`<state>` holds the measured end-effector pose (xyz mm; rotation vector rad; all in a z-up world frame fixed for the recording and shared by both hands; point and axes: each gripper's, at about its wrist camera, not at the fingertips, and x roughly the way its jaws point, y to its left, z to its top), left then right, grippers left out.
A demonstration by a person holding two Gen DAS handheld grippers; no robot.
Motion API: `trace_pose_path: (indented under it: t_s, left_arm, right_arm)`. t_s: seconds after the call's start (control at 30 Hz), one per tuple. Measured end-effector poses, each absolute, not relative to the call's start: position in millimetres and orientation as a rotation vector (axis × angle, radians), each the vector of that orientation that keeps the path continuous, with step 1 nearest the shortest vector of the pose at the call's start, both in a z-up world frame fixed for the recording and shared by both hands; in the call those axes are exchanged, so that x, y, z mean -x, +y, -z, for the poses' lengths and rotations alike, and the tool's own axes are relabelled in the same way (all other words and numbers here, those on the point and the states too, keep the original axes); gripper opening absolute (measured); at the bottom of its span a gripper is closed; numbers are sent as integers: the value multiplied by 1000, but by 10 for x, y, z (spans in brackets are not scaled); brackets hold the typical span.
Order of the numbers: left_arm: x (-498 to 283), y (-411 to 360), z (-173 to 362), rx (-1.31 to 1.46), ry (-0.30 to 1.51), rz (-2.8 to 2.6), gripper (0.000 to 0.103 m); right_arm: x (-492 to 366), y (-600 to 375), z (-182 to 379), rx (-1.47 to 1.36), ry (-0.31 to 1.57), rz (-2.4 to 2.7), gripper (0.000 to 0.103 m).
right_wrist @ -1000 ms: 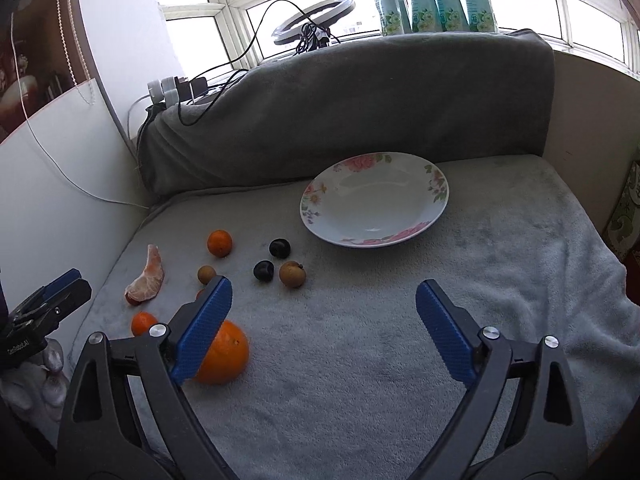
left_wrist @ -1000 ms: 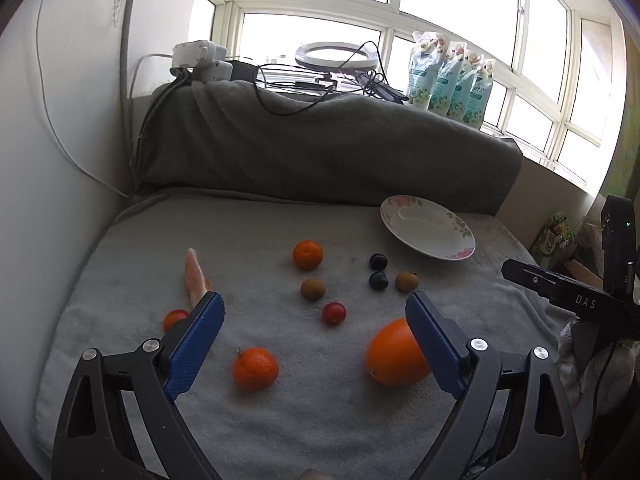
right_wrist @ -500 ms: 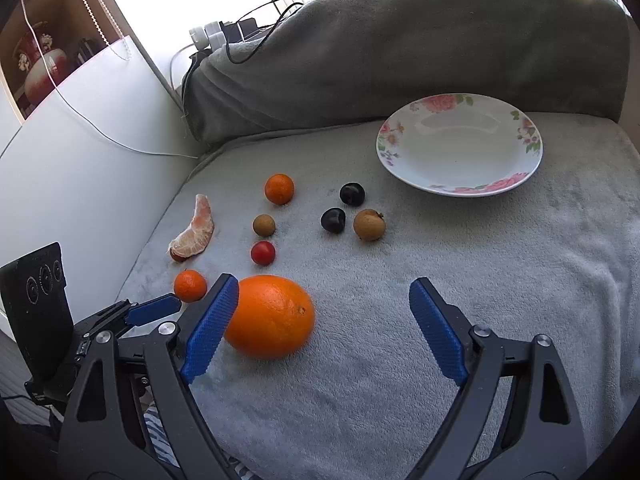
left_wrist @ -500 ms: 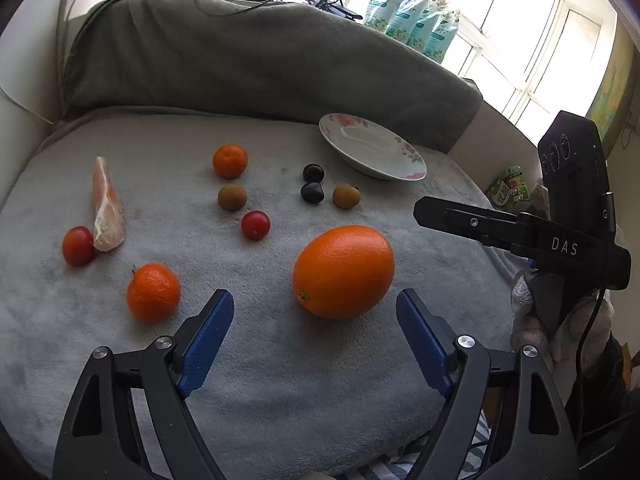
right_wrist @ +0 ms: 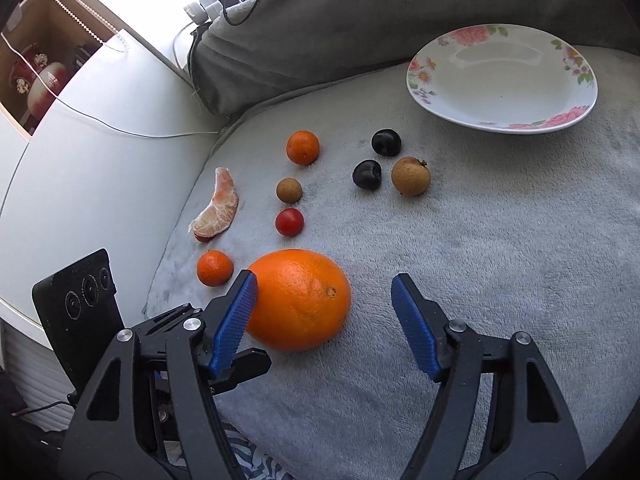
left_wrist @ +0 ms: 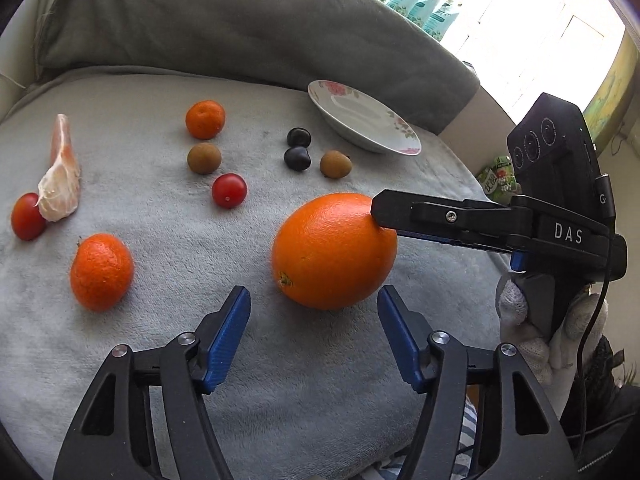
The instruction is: Organize fruits
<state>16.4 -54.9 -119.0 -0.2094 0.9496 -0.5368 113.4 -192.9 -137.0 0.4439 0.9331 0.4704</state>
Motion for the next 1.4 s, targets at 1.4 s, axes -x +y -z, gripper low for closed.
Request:
trace_pose_path:
  t_s: [1.4]
  left_arm:
    - [-342, -864, 1085, 148, 933, 598, 57]
  right_arm:
    - [-1150, -2002, 1207, -419, 896, -531, 65]
